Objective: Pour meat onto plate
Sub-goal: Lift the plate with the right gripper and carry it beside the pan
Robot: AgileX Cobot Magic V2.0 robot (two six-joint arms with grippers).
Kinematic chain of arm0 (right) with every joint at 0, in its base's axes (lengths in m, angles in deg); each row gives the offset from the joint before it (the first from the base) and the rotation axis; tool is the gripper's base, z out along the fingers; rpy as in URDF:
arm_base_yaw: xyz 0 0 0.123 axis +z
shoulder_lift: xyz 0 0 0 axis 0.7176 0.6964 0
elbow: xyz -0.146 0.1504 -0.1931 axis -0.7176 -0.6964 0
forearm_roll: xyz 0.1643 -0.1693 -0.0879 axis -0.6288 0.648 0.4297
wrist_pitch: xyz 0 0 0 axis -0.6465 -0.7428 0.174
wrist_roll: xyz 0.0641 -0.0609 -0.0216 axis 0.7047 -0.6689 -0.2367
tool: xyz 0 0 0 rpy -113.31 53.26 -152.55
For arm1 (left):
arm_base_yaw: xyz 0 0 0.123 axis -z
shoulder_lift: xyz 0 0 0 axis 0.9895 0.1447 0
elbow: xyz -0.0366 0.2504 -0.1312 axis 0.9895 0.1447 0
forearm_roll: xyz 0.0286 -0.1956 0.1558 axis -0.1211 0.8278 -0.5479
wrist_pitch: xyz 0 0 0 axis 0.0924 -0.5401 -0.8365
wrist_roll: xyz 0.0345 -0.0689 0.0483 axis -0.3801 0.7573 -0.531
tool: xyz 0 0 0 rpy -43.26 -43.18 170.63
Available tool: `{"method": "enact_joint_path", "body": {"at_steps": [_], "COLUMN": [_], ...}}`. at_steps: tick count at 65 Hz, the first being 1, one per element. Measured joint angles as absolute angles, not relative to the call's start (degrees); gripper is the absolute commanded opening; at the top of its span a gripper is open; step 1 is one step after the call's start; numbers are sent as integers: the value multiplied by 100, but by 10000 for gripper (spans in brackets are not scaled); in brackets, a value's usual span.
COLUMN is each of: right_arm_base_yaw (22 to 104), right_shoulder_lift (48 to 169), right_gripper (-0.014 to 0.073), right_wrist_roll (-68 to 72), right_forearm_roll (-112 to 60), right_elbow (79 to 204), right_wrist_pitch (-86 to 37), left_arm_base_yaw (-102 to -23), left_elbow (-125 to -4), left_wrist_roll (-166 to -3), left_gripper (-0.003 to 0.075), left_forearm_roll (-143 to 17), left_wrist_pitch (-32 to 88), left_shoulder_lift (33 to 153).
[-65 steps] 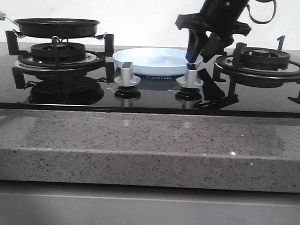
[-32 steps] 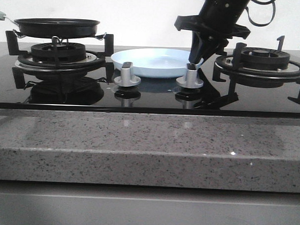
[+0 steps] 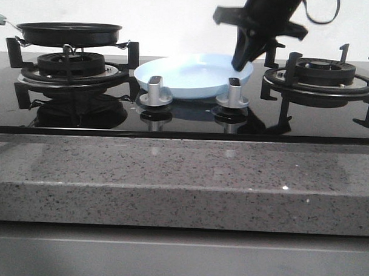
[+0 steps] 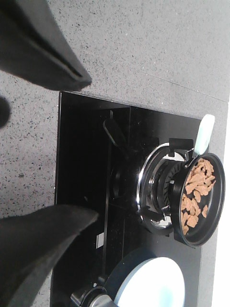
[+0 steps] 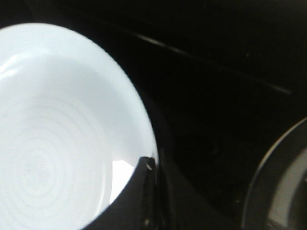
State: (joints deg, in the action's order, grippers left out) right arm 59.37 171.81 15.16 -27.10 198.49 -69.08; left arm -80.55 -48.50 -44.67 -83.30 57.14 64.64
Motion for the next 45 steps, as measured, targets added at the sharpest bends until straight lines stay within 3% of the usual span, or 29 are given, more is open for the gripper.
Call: {"method": "enact_joint_path", "body": {"at_steps": [16,45], "right_arm_base_yaw": [5937,6232], "right_shoulder_lift": [16257,14352], "right_gripper": [-114,-114], "right_wrist_roll": [1516,998], "right_forearm_roll": [-2839,-3283], "right_elbow": [19408,16048], "right_wrist_pitch": [-6815,-5319], "left_arm_base_yaw": [-8055,-8055], "left_elbow": [-4850,-4850], "left_wrist_roll": [-4467,-4467], "left_gripper": [489,489], "left_forearm_roll": [-8330,-8330], "left_wrist_pitch": [5723,5723], "left_shoulder_lift": [6464,6464]}}
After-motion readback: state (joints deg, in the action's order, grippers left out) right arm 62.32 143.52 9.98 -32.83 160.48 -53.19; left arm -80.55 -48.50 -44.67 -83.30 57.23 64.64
